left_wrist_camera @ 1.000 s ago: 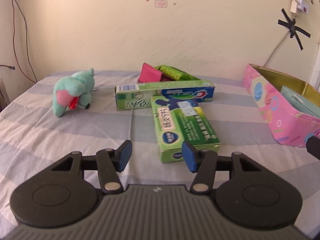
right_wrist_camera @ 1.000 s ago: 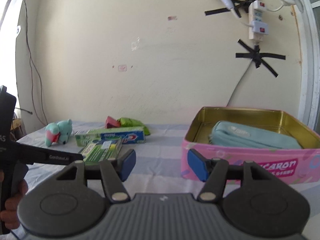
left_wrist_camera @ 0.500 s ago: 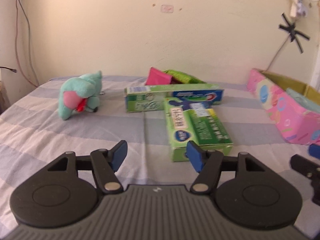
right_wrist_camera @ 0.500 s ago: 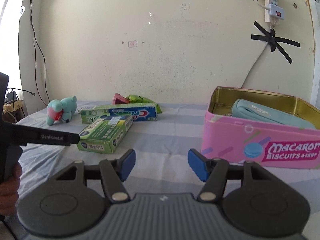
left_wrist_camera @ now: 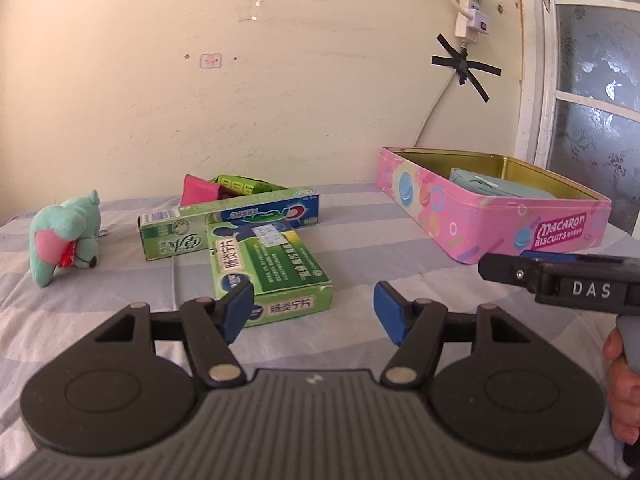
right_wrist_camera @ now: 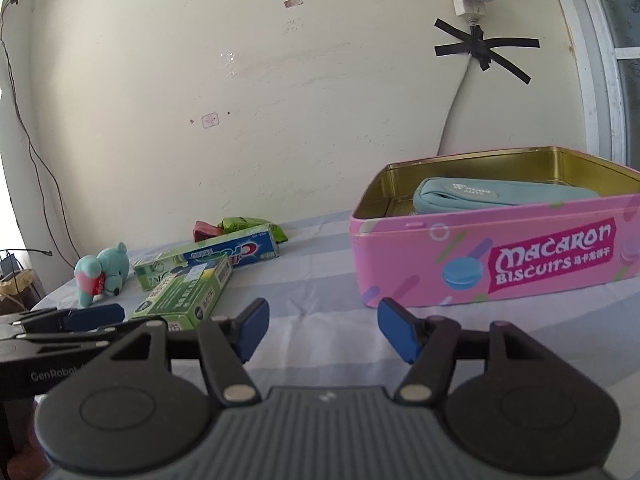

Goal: Organize objects
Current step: 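Grasp the green toothpaste box with the right tool and place it in the tin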

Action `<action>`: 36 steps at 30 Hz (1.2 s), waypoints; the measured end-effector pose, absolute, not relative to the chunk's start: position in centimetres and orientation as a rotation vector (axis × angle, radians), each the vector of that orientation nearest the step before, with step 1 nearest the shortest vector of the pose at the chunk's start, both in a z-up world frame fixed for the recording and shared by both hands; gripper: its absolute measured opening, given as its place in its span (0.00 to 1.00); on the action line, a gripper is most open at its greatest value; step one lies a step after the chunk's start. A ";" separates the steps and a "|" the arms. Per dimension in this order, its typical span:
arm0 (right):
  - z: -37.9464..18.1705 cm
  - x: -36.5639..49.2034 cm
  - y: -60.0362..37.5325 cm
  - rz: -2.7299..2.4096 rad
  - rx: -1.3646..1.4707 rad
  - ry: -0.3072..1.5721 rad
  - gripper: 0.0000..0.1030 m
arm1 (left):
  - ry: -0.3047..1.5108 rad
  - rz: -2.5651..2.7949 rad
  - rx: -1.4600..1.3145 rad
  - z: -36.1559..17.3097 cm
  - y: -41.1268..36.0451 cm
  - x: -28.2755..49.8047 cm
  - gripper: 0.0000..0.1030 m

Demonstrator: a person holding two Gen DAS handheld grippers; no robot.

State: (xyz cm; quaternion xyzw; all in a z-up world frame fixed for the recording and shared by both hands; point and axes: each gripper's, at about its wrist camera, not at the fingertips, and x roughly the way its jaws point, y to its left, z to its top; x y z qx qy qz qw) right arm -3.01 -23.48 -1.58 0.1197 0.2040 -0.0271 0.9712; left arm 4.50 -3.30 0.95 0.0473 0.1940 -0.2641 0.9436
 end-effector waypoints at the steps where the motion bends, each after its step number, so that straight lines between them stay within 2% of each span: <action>1: -1.6 -2.9 -23.4 -0.052 0.235 0.420 0.61 | 0.389 -0.523 0.094 1.1 -2.7 4.6 0.66; 7: -1.6 -1.3 -21.0 0.026 0.136 0.499 0.65 | 0.369 -0.267 -0.022 2.2 4.2 7.9 0.69; 9: -1.4 -0.2 -18.9 0.114 0.111 0.520 0.75 | 0.406 -0.203 -0.140 1.6 6.6 9.1 0.69; 10: -1.3 0.4 -17.5 0.150 0.085 0.524 0.88 | 0.441 -0.174 -0.190 1.3 7.4 9.7 0.68; 11: -1.3 1.1 -16.1 0.179 0.056 0.523 0.95 | 0.452 -0.160 -0.233 1.2 8.1 10.0 0.68; 13: -1.2 2.9 -13.1 0.217 0.018 0.508 1.00 | 0.440 -0.145 -0.285 1.3 9.0 10.0 0.69; 18: -2.6 9.3 -8.4 0.173 -0.060 0.615 1.00 | 0.454 -0.153 -0.295 1.1 8.8 10.3 0.69; 20: -3.0 11.4 -8.9 0.154 0.008 0.705 0.88 | 0.456 -0.163 -0.291 1.0 8.7 10.3 0.69; 22: -3.0 11.2 -10.4 0.179 0.088 0.699 0.87 | 0.457 -0.174 -0.286 1.0 8.6 10.2 0.69; 27: -2.6 6.2 -14.1 0.352 0.077 0.706 0.87 | 0.454 -0.246 -0.247 1.1 7.9 9.9 0.69; 31: -2.0 0.0 -18.5 0.538 -0.045 0.706 0.88 | 0.433 -0.358 -0.156 1.2 6.1 9.1 0.69; 34: -1.5 -3.7 -23.4 0.360 -0.069 0.661 1.00 | 0.431 -0.462 -0.109 1.4 4.7 8.2 0.69; 36: -1.2 -5.2 -26.6 0.212 -0.029 0.648 1.00 | 0.486 -0.531 -0.135 1.3 3.8 7.8 0.68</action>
